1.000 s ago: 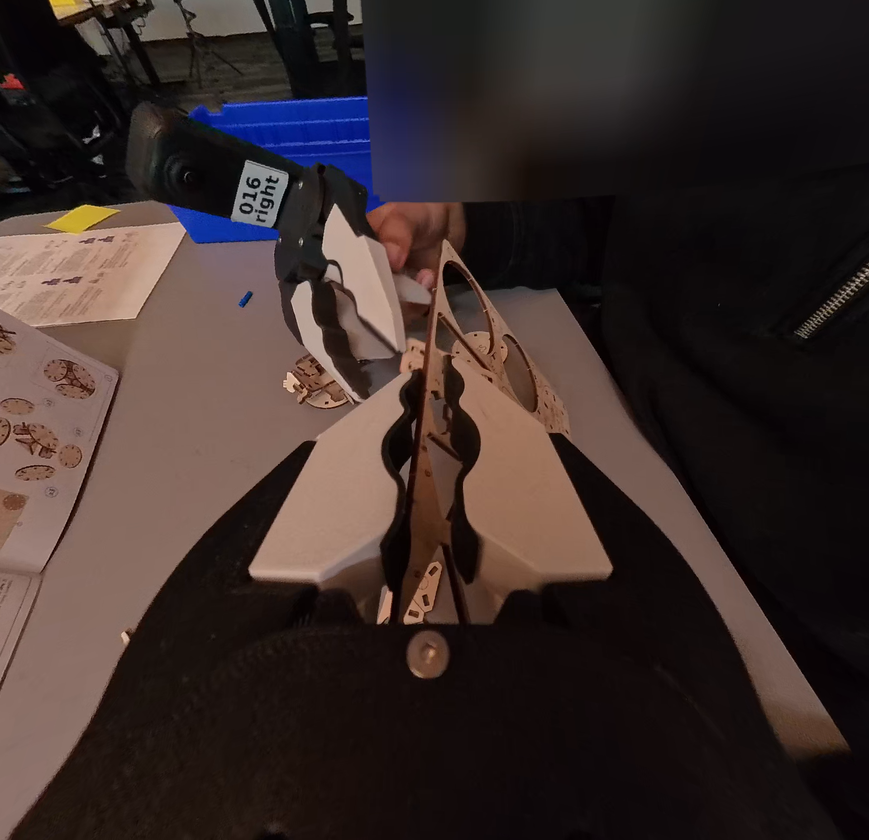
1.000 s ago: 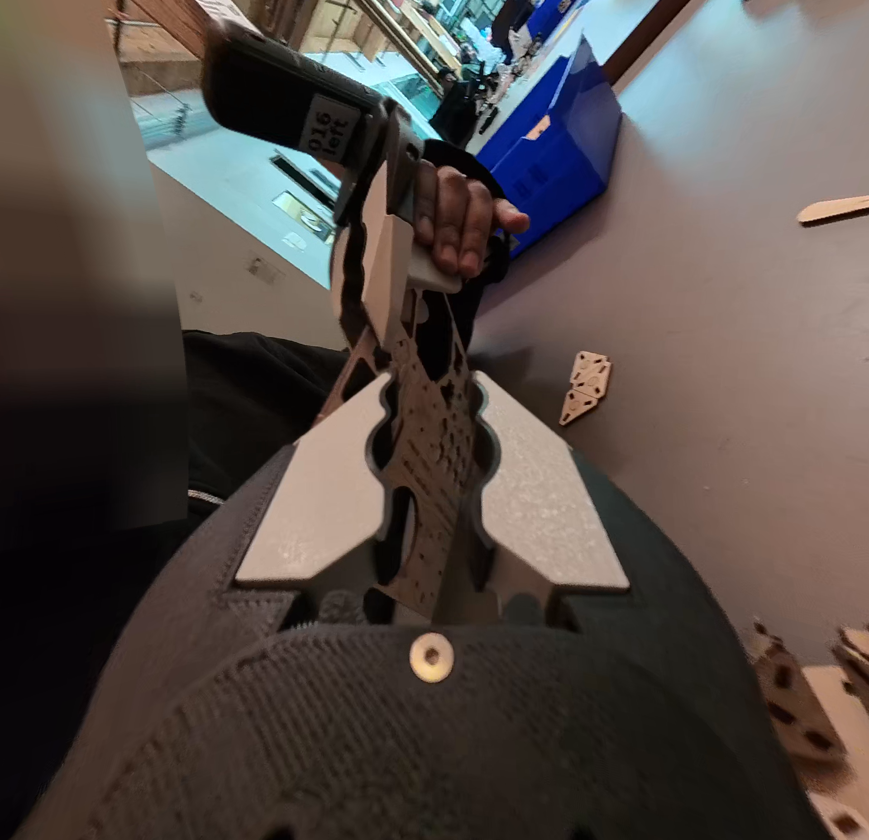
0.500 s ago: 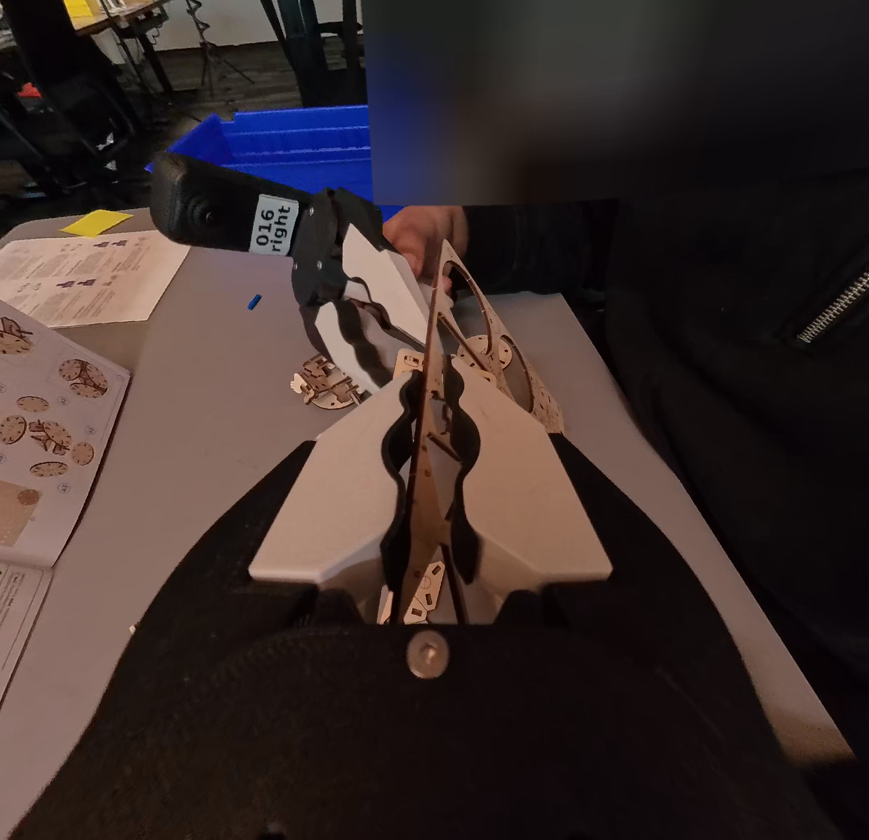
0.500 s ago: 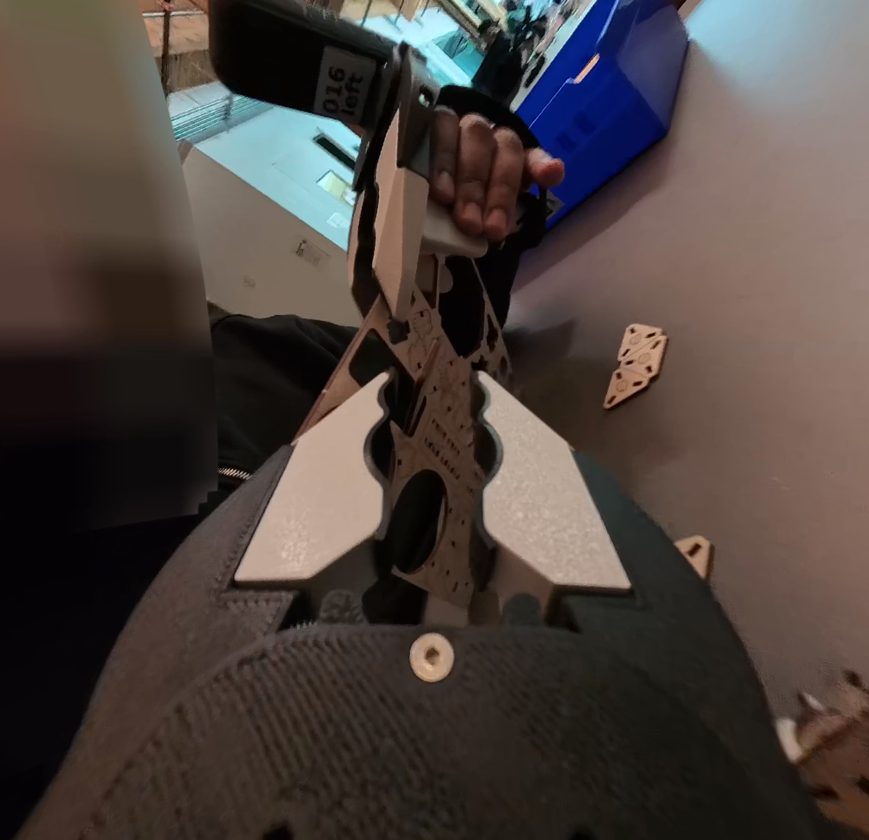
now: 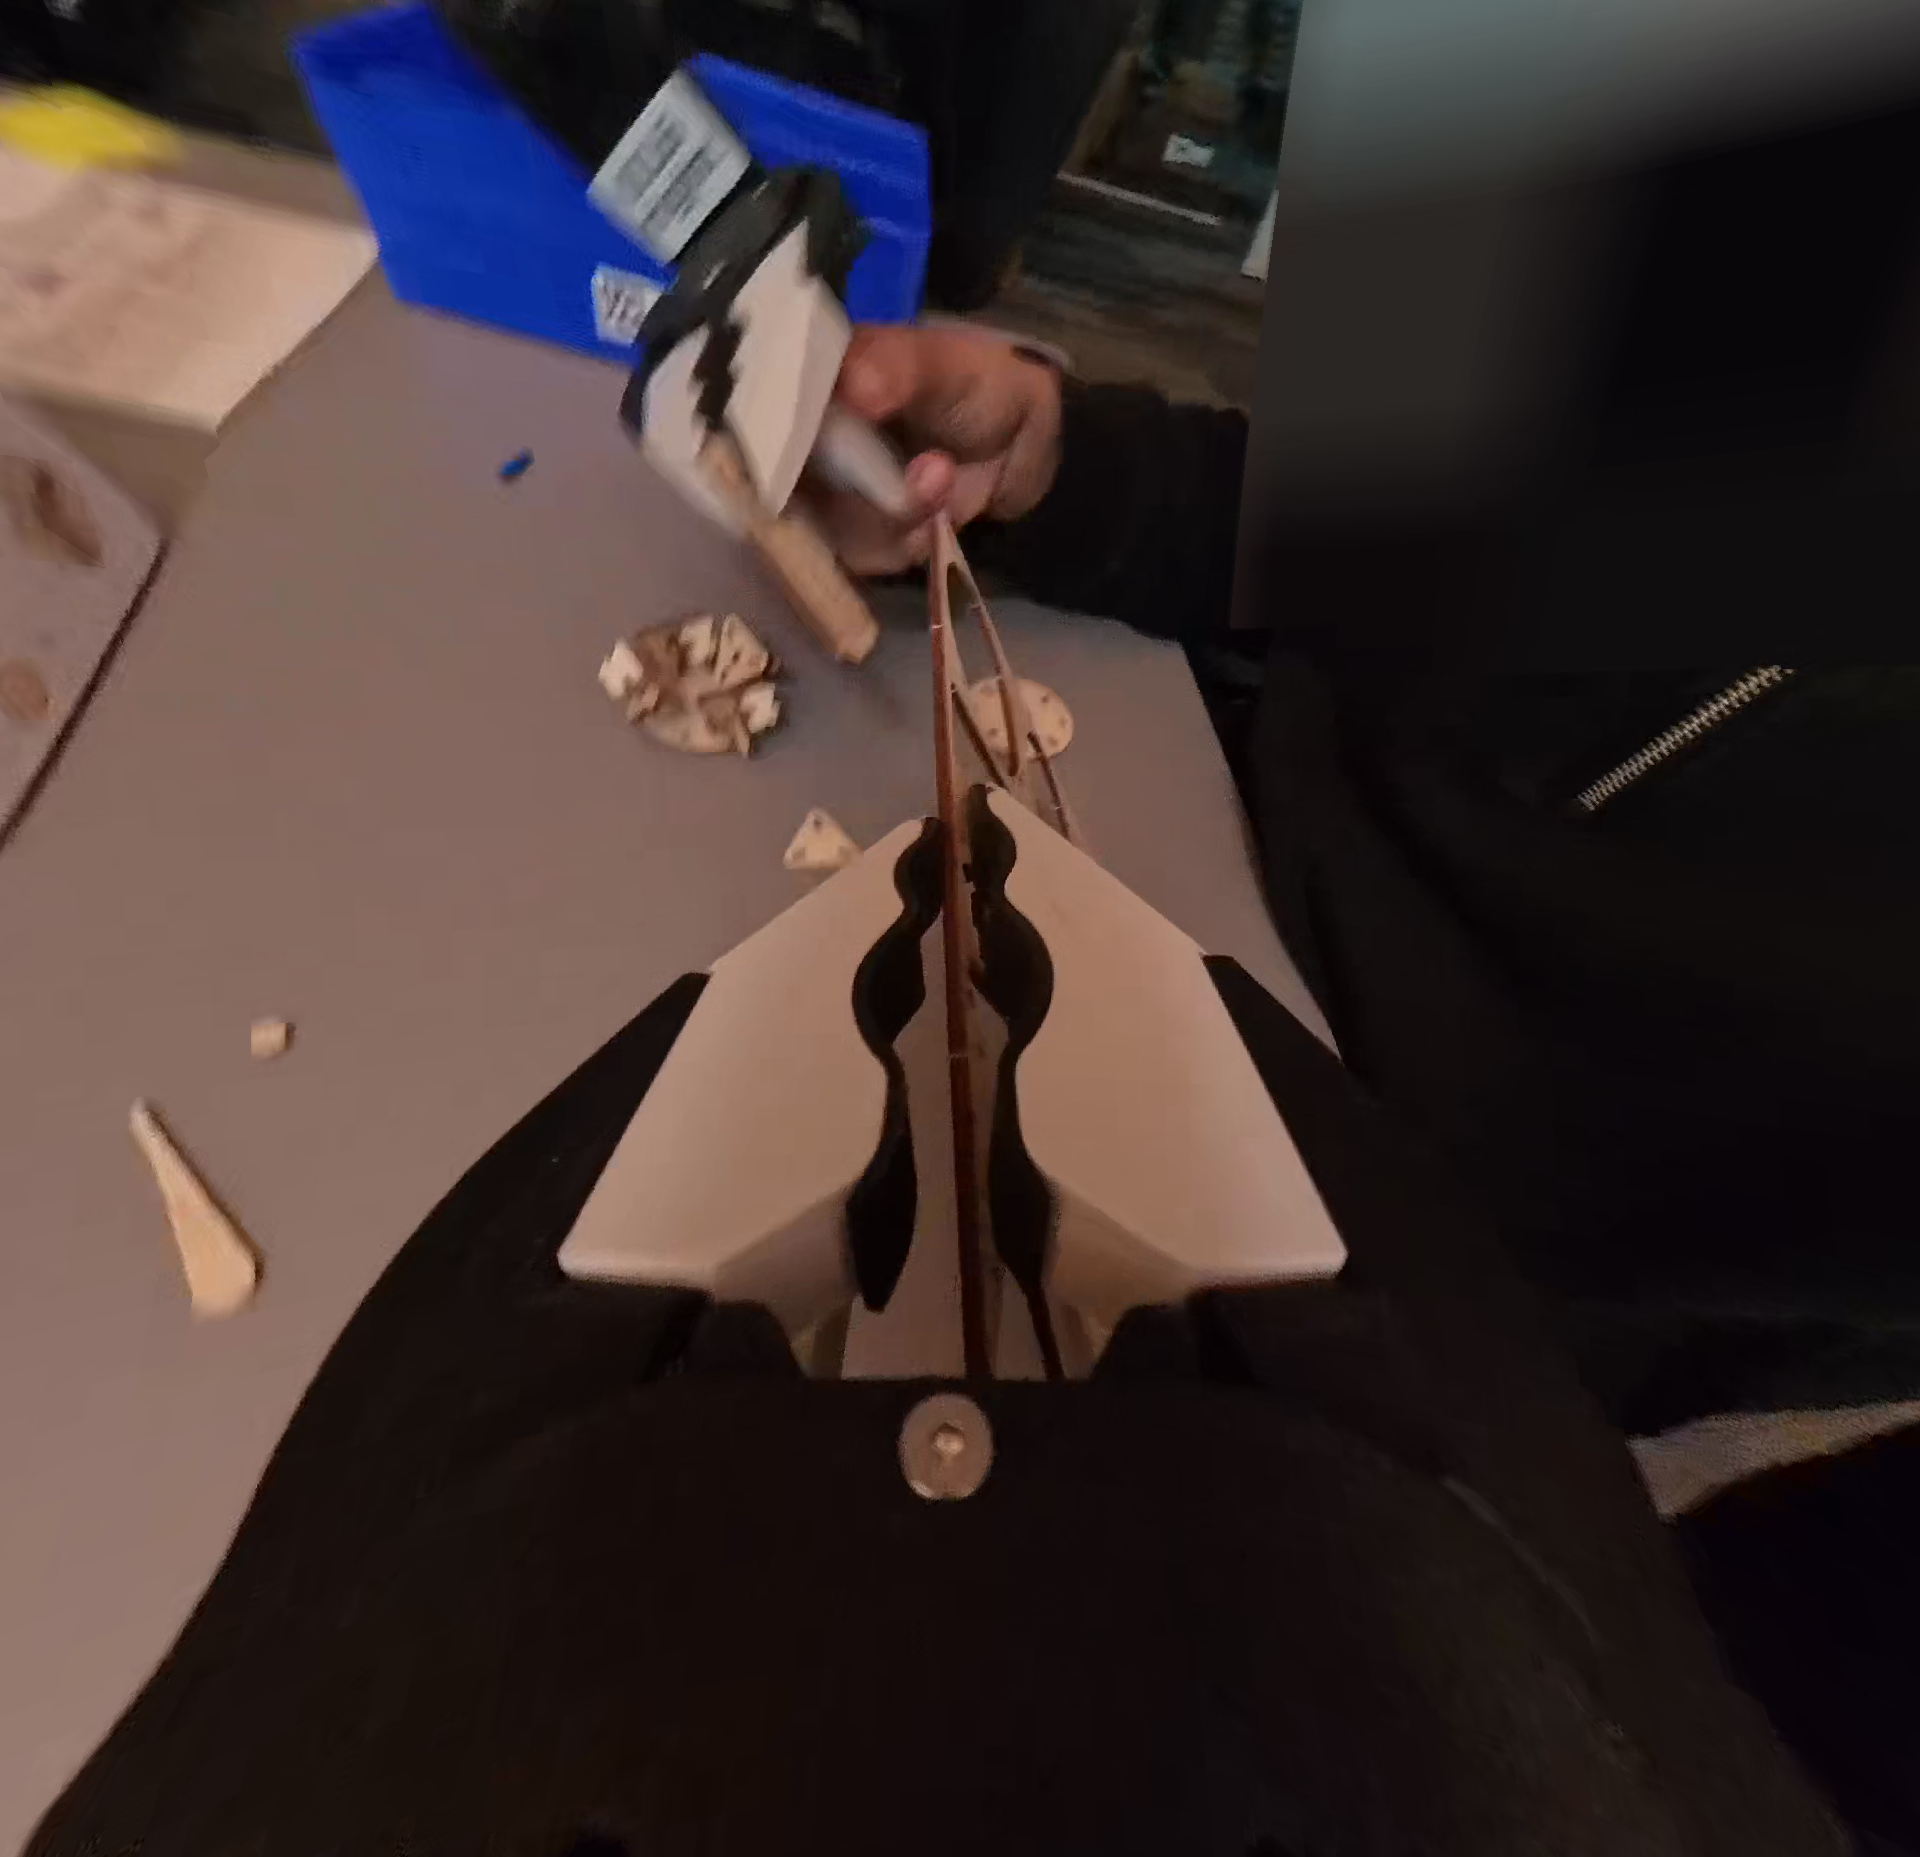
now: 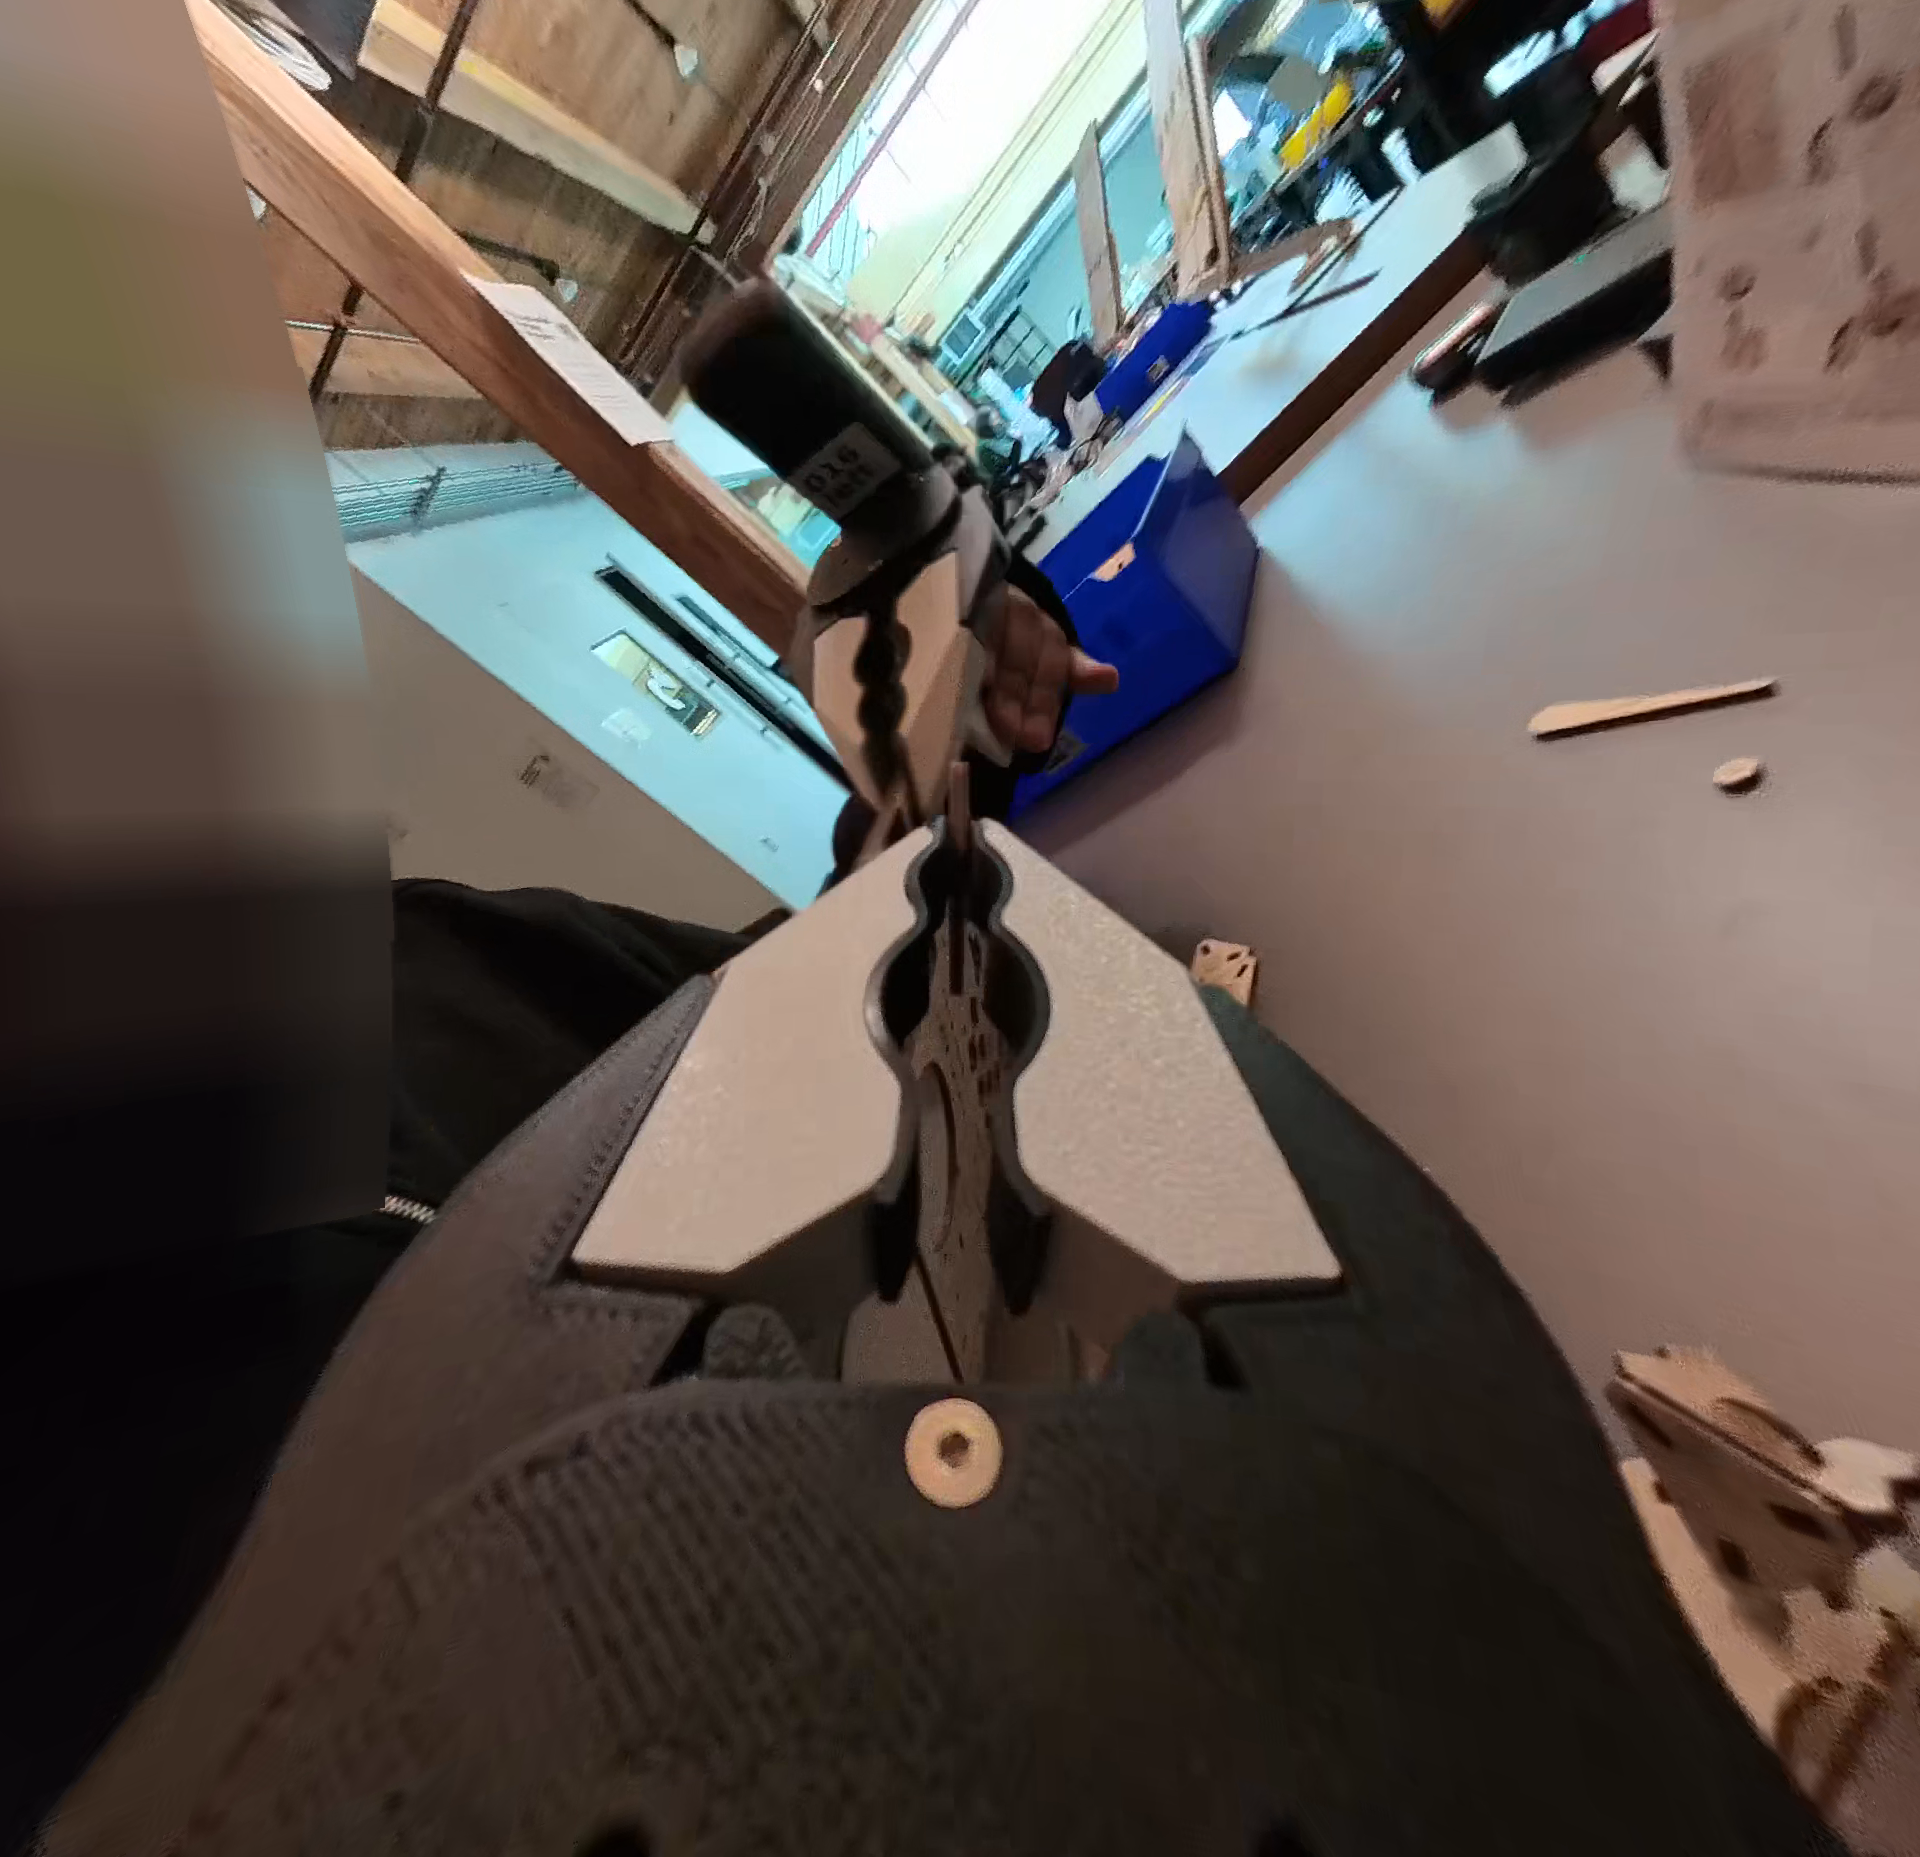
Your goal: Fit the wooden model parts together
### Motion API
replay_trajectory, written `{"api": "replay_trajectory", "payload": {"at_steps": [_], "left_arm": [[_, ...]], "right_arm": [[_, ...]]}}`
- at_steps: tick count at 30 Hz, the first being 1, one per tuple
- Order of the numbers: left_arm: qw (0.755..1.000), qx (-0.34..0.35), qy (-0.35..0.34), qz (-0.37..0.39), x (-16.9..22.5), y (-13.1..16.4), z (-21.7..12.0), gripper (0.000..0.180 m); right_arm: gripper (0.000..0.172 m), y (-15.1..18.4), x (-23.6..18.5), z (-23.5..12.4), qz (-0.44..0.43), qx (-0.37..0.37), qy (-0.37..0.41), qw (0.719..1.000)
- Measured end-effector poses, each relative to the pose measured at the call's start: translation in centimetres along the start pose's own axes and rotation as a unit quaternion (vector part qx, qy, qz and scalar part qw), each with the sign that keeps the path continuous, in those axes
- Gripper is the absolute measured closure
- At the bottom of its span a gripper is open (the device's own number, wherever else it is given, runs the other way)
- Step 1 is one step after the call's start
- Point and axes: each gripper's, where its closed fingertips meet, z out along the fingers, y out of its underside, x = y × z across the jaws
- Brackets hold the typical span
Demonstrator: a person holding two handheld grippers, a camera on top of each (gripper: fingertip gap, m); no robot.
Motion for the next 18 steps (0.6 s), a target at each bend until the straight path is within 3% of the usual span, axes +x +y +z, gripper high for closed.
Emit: {"api": "replay_trajectory", "payload": {"at_steps": [5, 9, 13, 18], "left_arm": [[0.989, -0.061, 0.008, -0.136, -1.7, 4.6, -3.0, 0.176], [0.971, -0.104, 0.001, -0.217, -3.4, 8.2, -3.0, 0.175], [0.957, -0.182, -0.032, -0.222, -4.2, 11.2, -2.3, 0.172], [0.957, -0.188, -0.051, -0.216, -5.0, 11.4, -1.9, 0.171]], "right_arm": [[0.172, -1.3, 0.2, -0.9, -0.021, 0.033, 0.012, 0.999], [0.172, -1.1, 0.5, -0.8, -0.012, 0.032, 0.008, 0.999], [0.172, -0.5, 0.6, -0.2, -0.007, 0.019, 0.002, 1.000], [0.172, -0.3, 0.6, 0.0, -0.009, 0.013, 0.002, 1.000]]}}
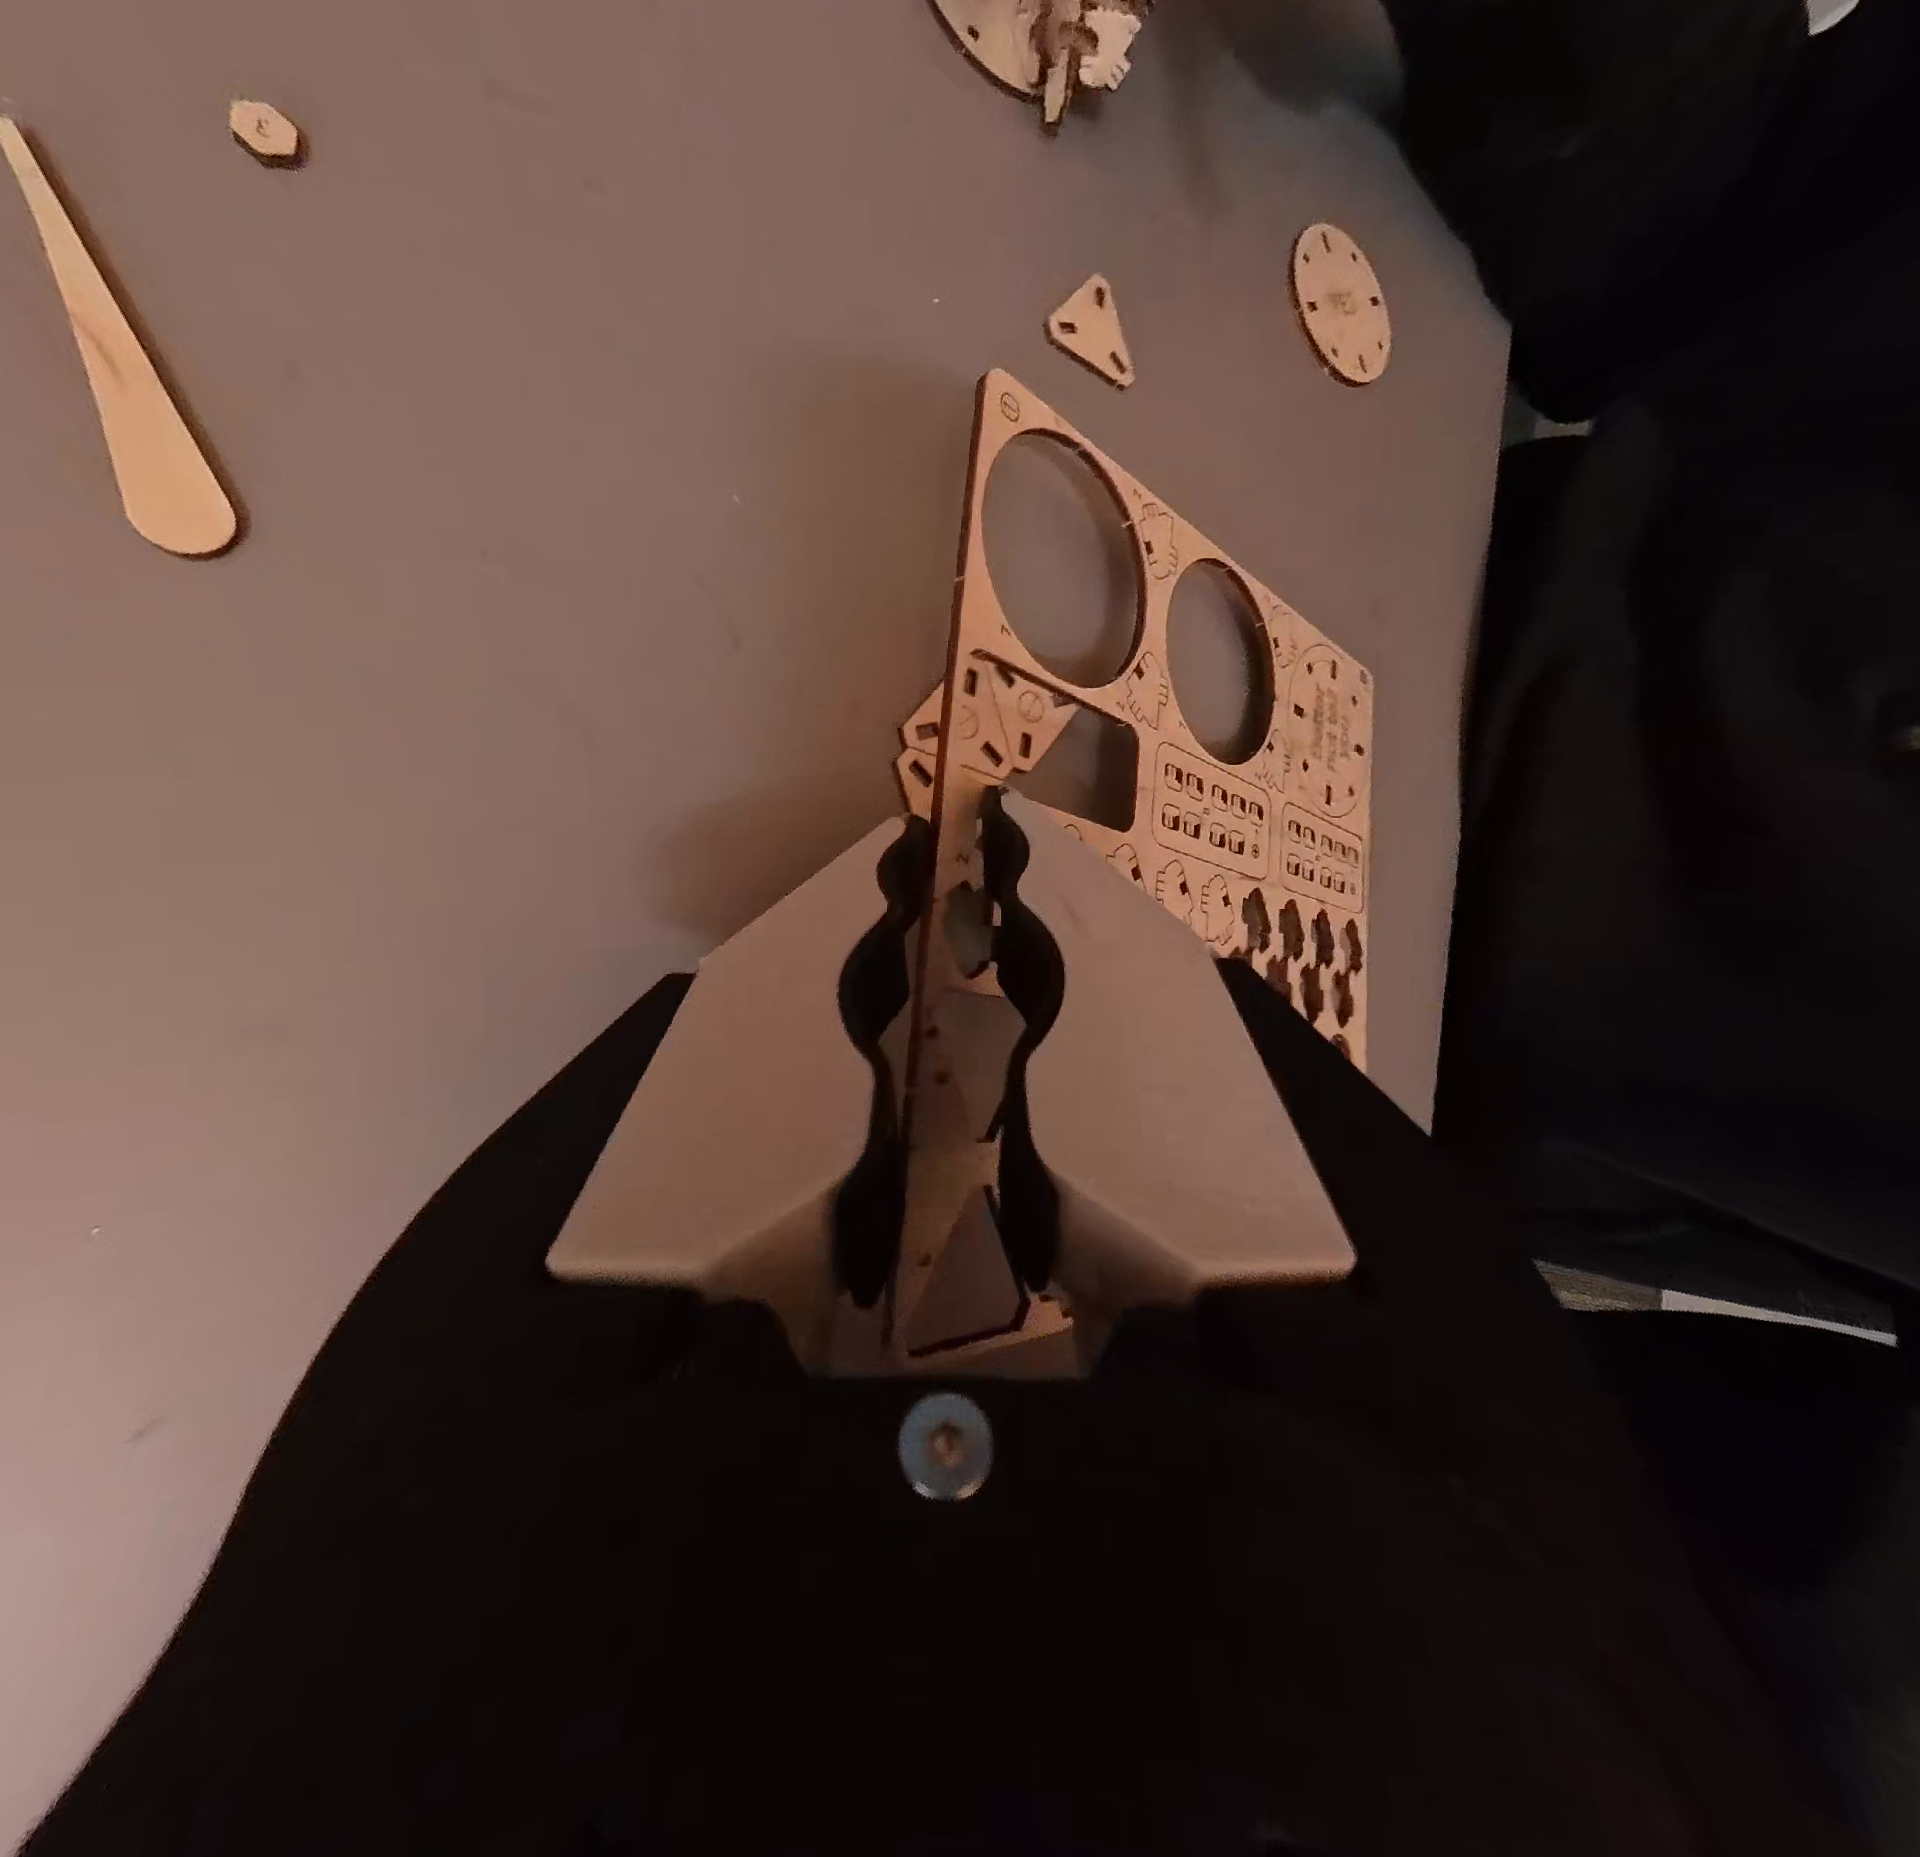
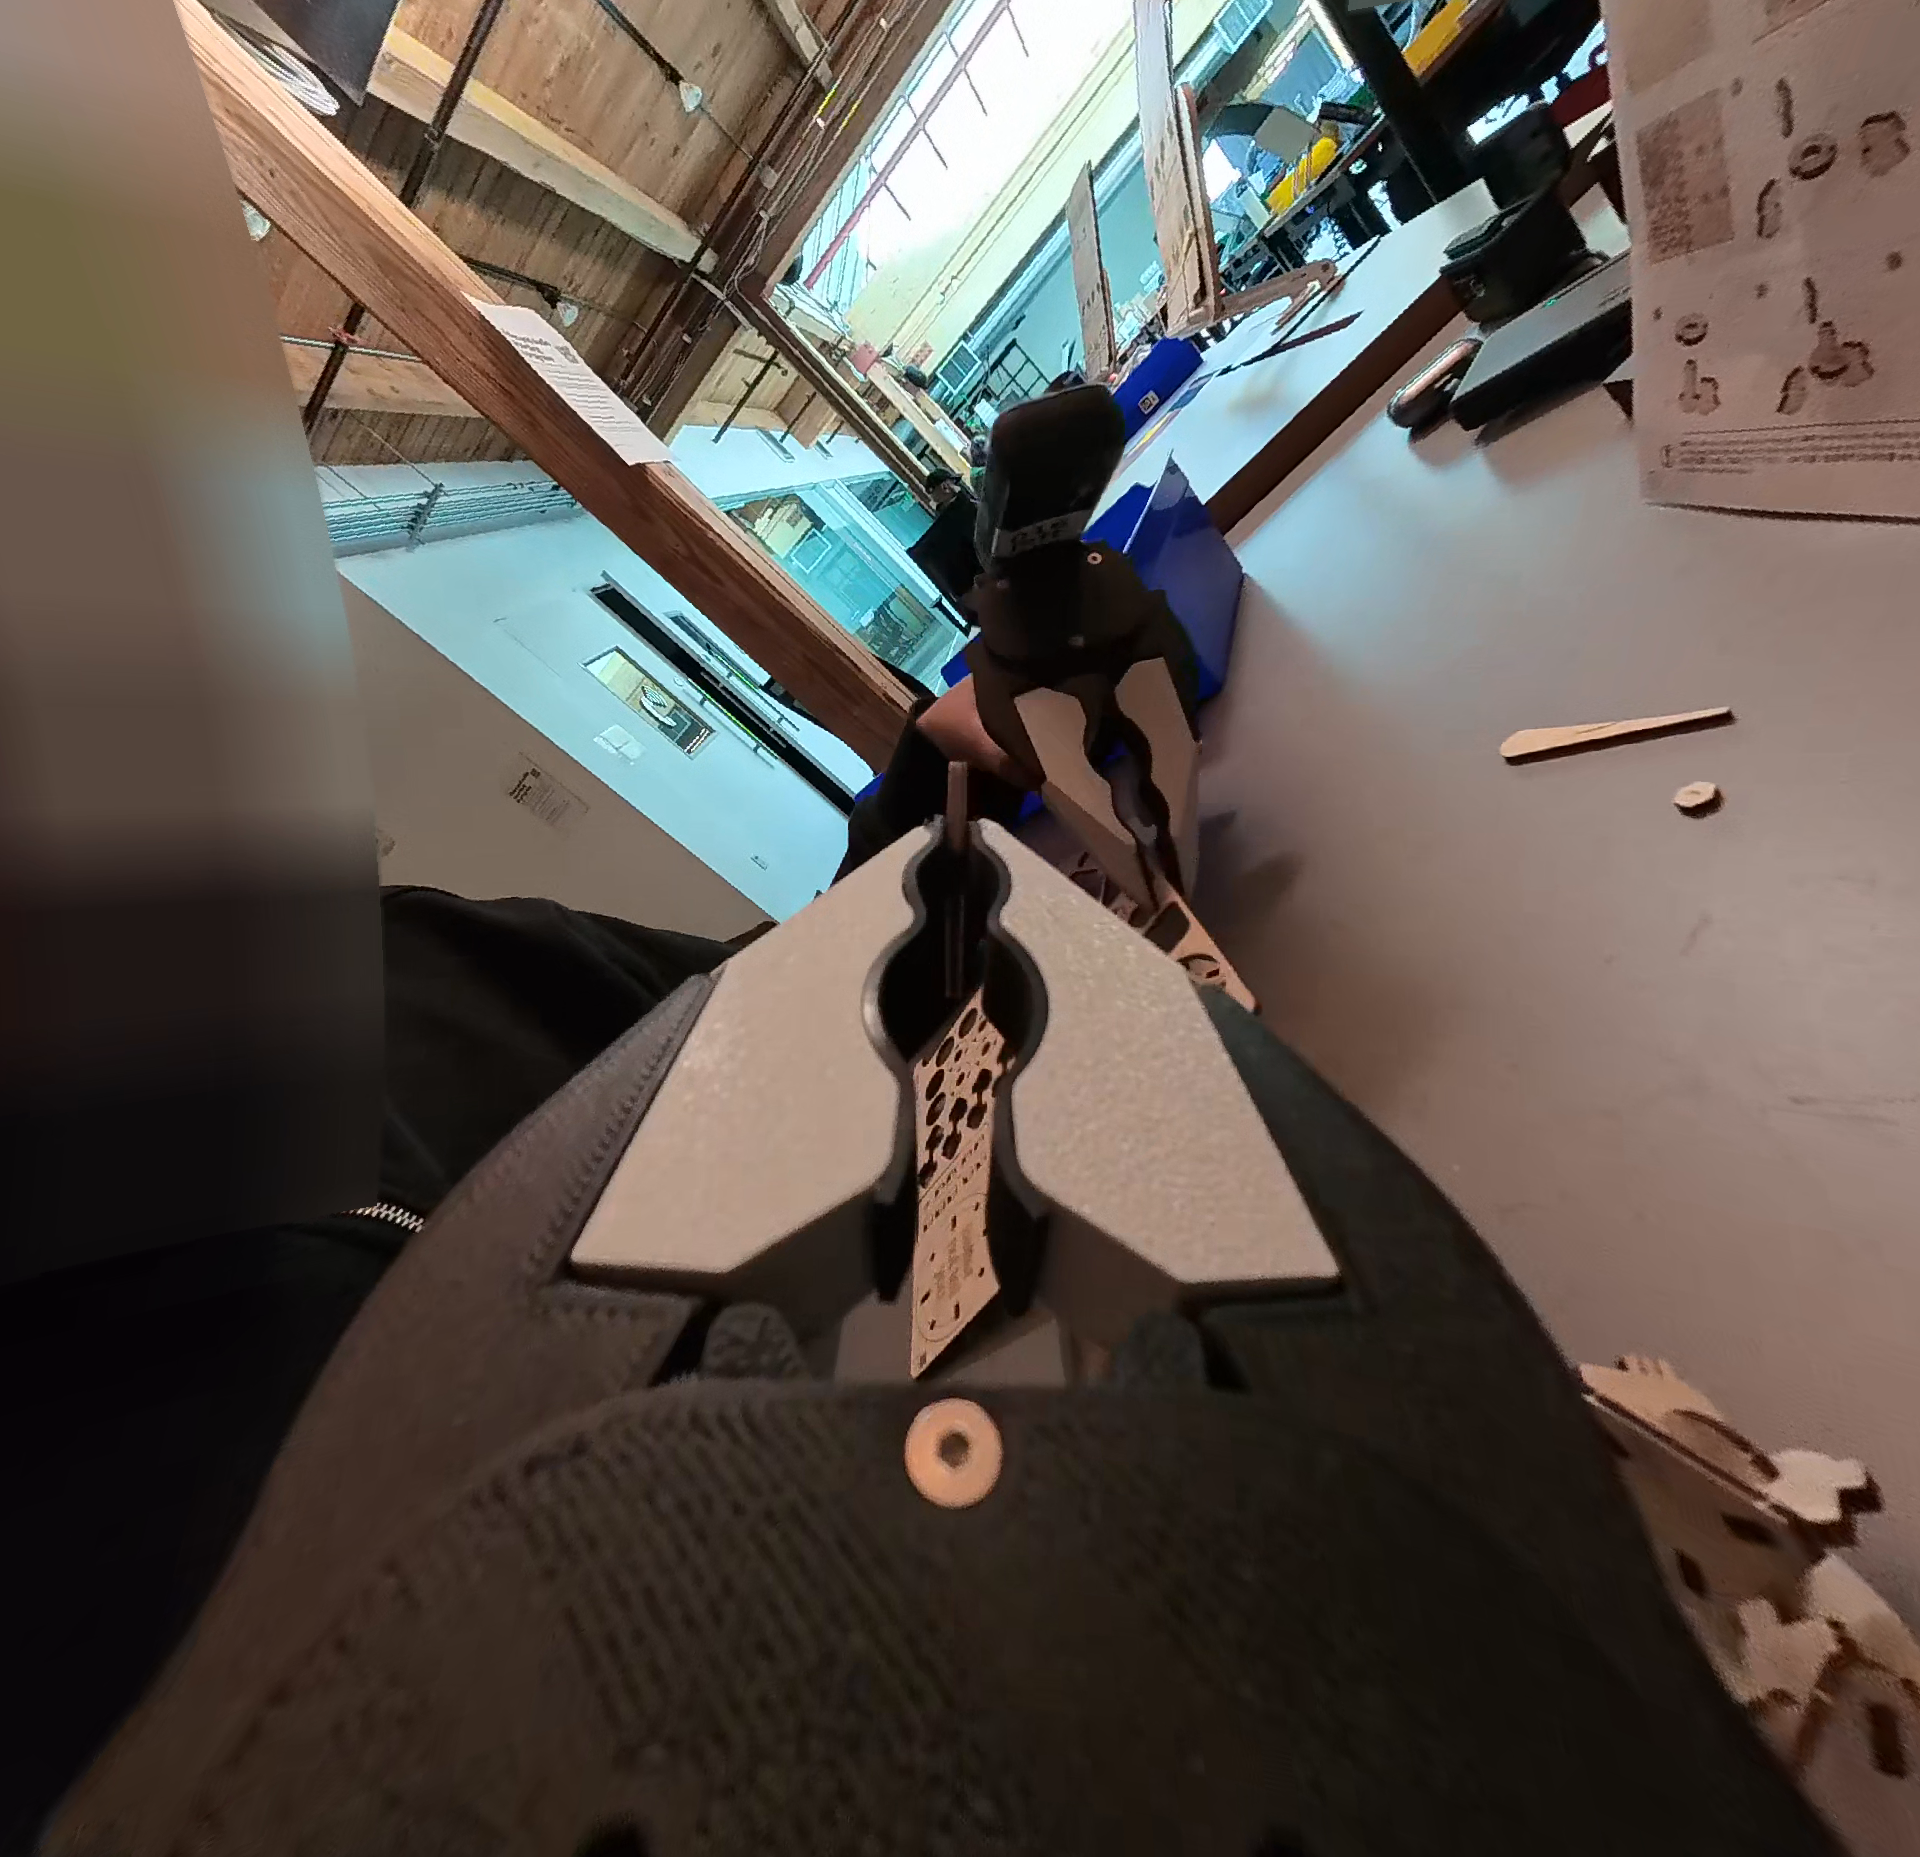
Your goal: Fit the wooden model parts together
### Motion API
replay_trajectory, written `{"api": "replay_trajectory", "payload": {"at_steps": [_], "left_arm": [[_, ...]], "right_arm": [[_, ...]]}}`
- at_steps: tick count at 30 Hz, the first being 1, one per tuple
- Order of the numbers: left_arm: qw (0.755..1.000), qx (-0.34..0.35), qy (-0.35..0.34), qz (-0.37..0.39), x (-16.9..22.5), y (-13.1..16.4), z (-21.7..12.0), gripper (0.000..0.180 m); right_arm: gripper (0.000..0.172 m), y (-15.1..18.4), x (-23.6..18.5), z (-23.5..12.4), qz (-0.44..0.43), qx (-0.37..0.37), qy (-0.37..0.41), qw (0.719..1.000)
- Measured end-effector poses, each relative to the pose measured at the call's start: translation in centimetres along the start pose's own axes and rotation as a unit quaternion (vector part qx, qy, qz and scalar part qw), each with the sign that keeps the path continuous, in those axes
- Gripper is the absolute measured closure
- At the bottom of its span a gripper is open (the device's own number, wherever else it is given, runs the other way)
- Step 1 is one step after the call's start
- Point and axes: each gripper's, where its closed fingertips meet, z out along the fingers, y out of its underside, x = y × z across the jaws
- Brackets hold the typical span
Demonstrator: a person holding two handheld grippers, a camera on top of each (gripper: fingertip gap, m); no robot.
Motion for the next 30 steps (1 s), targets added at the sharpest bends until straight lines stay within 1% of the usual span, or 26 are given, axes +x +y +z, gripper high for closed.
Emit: {"api": "replay_trajectory", "payload": {"at_steps": [4, 8, 11, 12, 15, 16, 18, 22, 24, 26, 28, 29, 30], "left_arm": [[0.999, -0.003, -0.033, 0.017, -0.9, -0.2, 0.4, 0.170], [0.997, 0.019, -0.056, 0.043, -1.1, -1.3, 0.1, 0.169], [0.994, 0.053, -0.076, 0.055, -1.4, -2.2, -0.8, 0.161], [0.992, 0.068, -0.085, 0.058, -1.6, -2.7, -1.3, 0.161], [0.983, 0.132, -0.100, 0.081, -1.3, -4.6, -2.9, 0.154], [0.978, 0.160, -0.100, 0.093, -1.0, -5.4, -3.4, 0.150], [0.962, 0.229, -0.102, 0.110, -0.1, -7.6, -4.5, 0.134], [0.910, 0.371, -0.093, 0.158, 2.9, -12.0, -6.1, 0.084], [0.896, 0.413, -0.083, 0.140, 4.2, -13.6, -5.9, 0.062], [0.890, 0.442, -0.059, 0.098, 5.1, -15.0, -5.2, 0.054], [0.888, 0.453, -0.021, 0.072, 6.4, -15.7, -3.9, 0.047], [0.889, 0.452, 0.002, 0.075, 7.3, -15.8, -3.3, 0.061], [0.887, 0.455, 0.018, 0.082, 8.0, -15.8, -3.0, 0.065]], "right_arm": [[0.172, -0.1, 0.0, -0.1, -0.001, 0.003, 0.000, 1.000], [0.172, -0.1, -0.1, 0.0, -0.005, 0.002, 0.001, 1.000], [0.172, -0.1, 0.0, 0.0, -0.006, 0.001, 0.002, 1.000], [0.172, -0.1, 0.1, 0.1, -0.006, 0.001, 0.003, 1.000], [0.172, 0.0, 0.2, 0.1, -0.008, 0.001, 0.006, 1.000], [0.172, 0.0, 0.3, 0.1, -0.009, 0.001, 0.008, 1.000], [0.172, 0.0, 0.4, 0.2, -0.013, 0.001, 0.010, 1.000], [0.172, 0.0, 0.2, 0.4, -0.016, 0.005, 0.006, 1.000], [0.172, 0.1, 0.0, 0.6, -0.016, 0.004, 0.003, 1.000], [0.172, 0.3, -0.2, 0.8, -0.017, 0.001, -0.001, 1.000], [0.172, 0.3, -0.6, 1.0, -0.021, 0.000, -0.005, 1.000], [0.172, 0.3, -0.8, 1.0, -0.024, 0.001, -0.007, 1.000], [0.172, 0.2, -1.0, 1.0, -0.028, 0.002, -0.009, 1.000]]}}
